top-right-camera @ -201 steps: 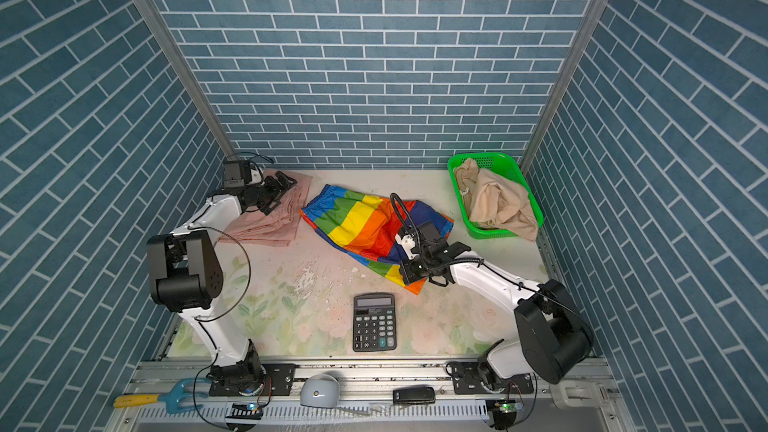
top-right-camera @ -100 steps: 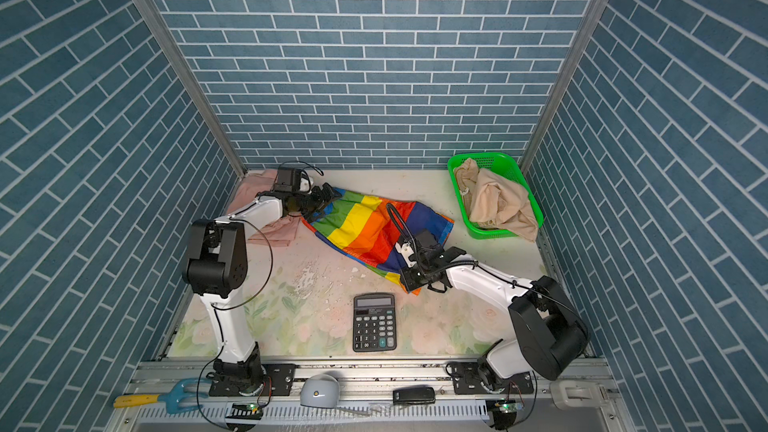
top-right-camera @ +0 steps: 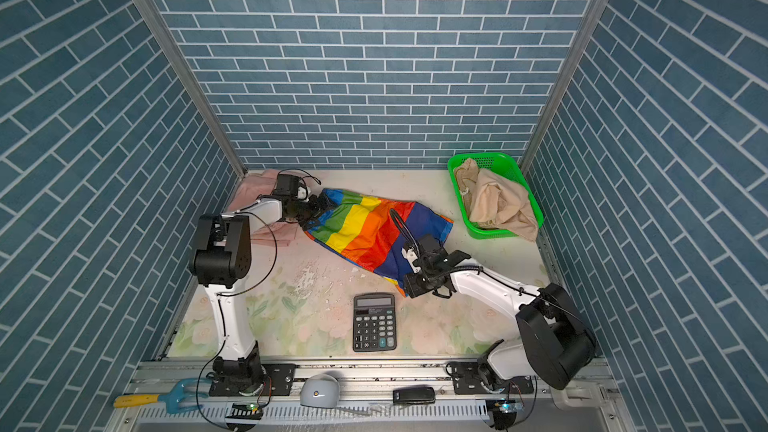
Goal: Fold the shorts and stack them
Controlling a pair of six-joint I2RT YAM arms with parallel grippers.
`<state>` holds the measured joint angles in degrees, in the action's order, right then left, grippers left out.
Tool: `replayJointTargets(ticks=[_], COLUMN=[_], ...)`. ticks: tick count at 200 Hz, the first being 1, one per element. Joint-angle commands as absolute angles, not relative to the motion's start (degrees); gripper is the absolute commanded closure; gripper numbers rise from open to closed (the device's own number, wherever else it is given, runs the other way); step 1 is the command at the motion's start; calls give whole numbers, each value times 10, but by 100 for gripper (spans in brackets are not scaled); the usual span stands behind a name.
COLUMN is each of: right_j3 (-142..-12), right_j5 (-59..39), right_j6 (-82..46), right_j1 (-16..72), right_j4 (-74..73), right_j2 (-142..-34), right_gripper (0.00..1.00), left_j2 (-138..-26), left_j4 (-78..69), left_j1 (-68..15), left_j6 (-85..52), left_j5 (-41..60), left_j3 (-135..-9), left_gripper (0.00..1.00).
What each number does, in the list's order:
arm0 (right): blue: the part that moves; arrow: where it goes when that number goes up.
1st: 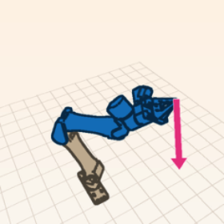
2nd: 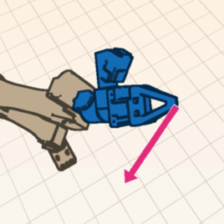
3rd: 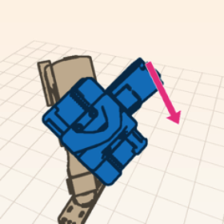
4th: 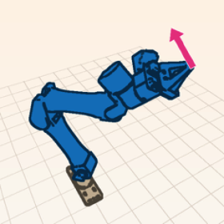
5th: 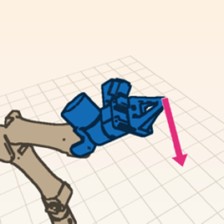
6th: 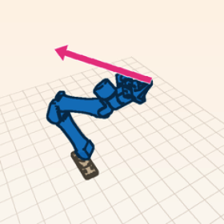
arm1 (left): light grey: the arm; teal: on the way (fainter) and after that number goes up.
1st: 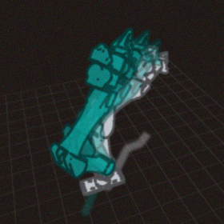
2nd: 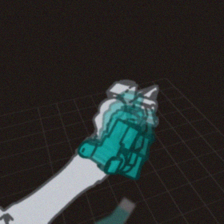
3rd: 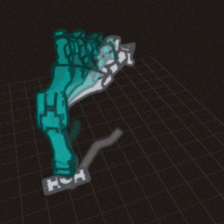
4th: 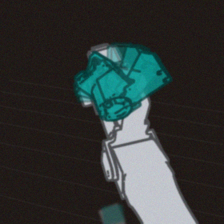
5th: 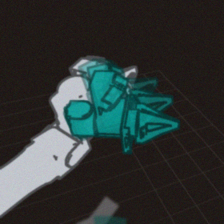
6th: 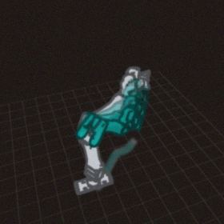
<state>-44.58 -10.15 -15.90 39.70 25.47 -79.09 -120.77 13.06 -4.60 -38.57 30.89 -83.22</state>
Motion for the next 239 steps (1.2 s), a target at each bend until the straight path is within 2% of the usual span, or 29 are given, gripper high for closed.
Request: replayJointTargets(ticks=[1,40,96,130,153,178,239], right_j3=[-459,-484,-421,-373,-369,-385,-438], right_j5=[-54,-60,-151,-167,-165,-156,-197], right_j6=[-201,-260,-407,-470,-472,-449,-416], right_j1=[383,344,320,285,261,233,154], right_j4=[294,295,185,104,81,74,-3], right_j2=[-757,-750,-765,-768,-785,-803,-900], right_gripper=[40,27,26,26,29,37,41], left_j2=[-1226,-1222,-1216,-1218,-1216,-1215,-1220], left_j4=[163,160,144,146,142,139,142], left_j1=[-29,-16,-15,-15,-15,-15,-14], left_j6=[-358,-362,-376,-373,-373,-373,-370], left_j5=[283,286,296,298,298,300,304], left_j3=[-838,-815,-806,-805,-797,-790,-798], left_gripper=[1,0,0,0,1,0,0])
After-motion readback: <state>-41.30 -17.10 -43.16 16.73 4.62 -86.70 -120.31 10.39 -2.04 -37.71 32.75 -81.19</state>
